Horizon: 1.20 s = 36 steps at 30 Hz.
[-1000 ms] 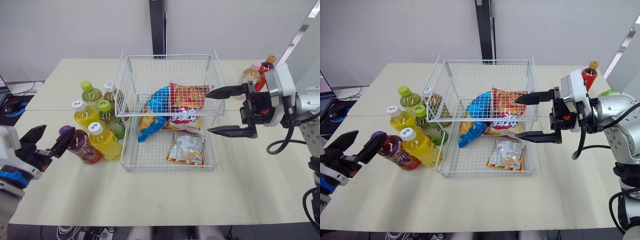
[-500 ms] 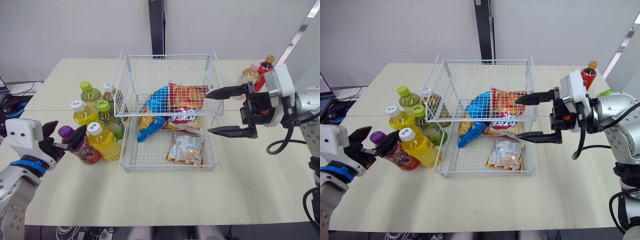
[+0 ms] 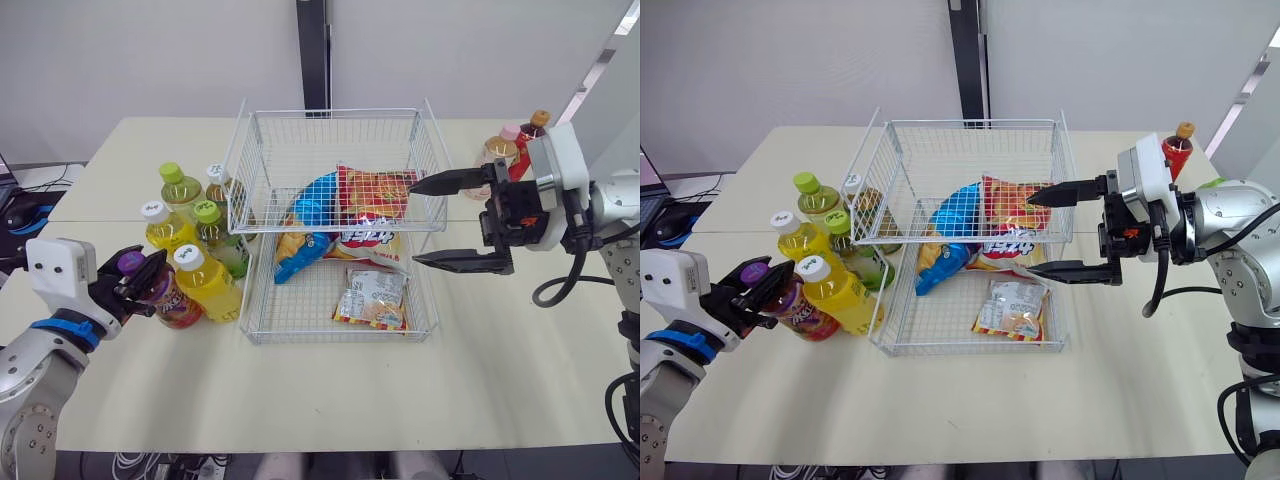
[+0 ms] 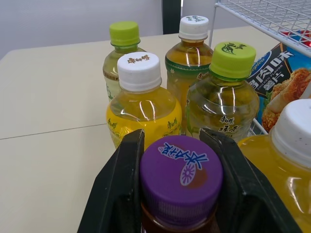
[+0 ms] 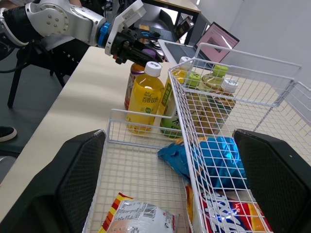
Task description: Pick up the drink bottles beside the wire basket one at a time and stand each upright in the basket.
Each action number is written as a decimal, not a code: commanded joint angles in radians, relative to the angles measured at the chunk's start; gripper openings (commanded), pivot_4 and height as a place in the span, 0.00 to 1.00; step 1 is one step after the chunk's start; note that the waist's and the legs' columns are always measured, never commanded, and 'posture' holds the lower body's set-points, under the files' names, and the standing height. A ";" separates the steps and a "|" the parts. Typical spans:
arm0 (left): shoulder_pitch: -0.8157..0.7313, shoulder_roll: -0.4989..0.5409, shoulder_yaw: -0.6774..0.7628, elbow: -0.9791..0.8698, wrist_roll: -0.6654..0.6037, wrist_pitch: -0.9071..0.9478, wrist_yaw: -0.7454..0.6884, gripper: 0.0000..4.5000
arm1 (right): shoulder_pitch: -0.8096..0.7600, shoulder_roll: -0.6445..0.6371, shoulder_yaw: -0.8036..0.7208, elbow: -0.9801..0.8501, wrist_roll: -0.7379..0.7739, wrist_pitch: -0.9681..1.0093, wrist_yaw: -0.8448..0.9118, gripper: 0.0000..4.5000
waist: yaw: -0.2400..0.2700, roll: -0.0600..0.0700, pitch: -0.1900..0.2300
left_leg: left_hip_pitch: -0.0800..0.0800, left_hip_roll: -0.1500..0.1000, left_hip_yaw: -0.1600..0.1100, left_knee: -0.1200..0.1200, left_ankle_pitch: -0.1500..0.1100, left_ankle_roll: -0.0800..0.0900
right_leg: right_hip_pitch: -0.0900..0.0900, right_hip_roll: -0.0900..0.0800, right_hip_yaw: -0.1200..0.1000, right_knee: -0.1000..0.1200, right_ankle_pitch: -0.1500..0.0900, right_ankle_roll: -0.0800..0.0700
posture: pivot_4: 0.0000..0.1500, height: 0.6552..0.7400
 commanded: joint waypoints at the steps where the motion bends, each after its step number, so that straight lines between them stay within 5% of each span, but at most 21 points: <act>1: 0.000 0.089 0.130 -0.003 -0.080 0.021 -0.078 0.31 | -0.037 -0.015 -0.047 -0.015 0.033 0.036 -0.014 1.00 | -0.002 -0.001 0.000 | 0.000 0.000 0.000 0.000 0.000 0.000 | 0.000 0.000 0.000 0.000 0.000 0.000 | 1.00 1.00; 9: -0.161 0.502 0.307 0.190 -0.359 0.310 -0.265 0.31 | -0.027 -0.037 -0.084 -0.039 0.070 0.107 -0.034 1.00 | 0.000 -0.005 0.004 | -0.003 0.001 -0.002 0.000 0.000 0.000 | -0.003 0.002 -0.002 0.000 0.000 -0.001 | 1.00 1.00; 14: -0.456 0.731 0.137 0.415 -0.411 0.332 -0.305 0.31 | 0.007 -0.069 -0.126 -0.103 0.097 0.144 -0.063 1.00 | -0.005 -0.005 0.005 | -0.008 0.000 0.000 0.000 0.000 0.000 | -0.009 0.002 -0.001 0.001 0.000 -0.001 | 1.00 1.00; 18: -0.764 0.796 -0.099 0.563 -0.405 0.281 -0.339 0.31 | 0.043 -0.085 -0.166 -0.160 0.120 0.178 -0.115 1.00 | -0.012 -0.005 0.005 | -0.009 0.000 0.003 -0.001 0.000 0.000 | -0.010 0.002 -0.001 0.002 0.000 0.000 | 1.00 1.00; 21: -1.246 0.674 -0.402 0.708 -0.262 0.266 -0.385 0.31 | 0.088 -0.097 -0.228 -0.211 0.142 0.204 -0.188 1.00 | -0.011 -0.008 0.008 | -0.010 0.000 0.003 0.000 0.000 -0.001 | -0.011 0.003 -0.003 0.003 0.000 0.000 | 1.00 1.00; 25: -1.588 0.503 -0.613 0.871 -0.100 0.270 -0.497 0.31 | 0.121 -0.095 -0.281 -0.257 0.164 0.225 -0.281 1.00 | -0.009 -0.011 0.008 | -0.014 0.001 0.002 0.002 0.000 -0.001 | -0.012 0.006 -0.003 0.001 0.003 0.002 | 1.00 1.00; 30: -1.831 0.271 -0.736 1.087 0.066 0.178 -0.622 0.31 | 0.207 -0.117 -0.369 -0.322 0.213 0.264 -0.354 1.00 | -0.011 -0.011 0.008 | -0.017 -0.001 0.004 0.004 0.000 -0.001 | -0.014 0.003 -0.002 0.001 0.003 0.003 | 1.00 1.00; 36: -1.923 0.036 -0.735 1.319 0.184 0.019 -0.664 0.31 | 0.280 -0.114 -0.423 -0.373 0.225 0.272 -0.450 1.00 | -0.025 -0.011 0.009 | -0.019 -0.001 0.005 0.005 0.000 -0.001 | -0.016 0.002 -0.001 0.002 0.003 0.003 | 1.00 1.00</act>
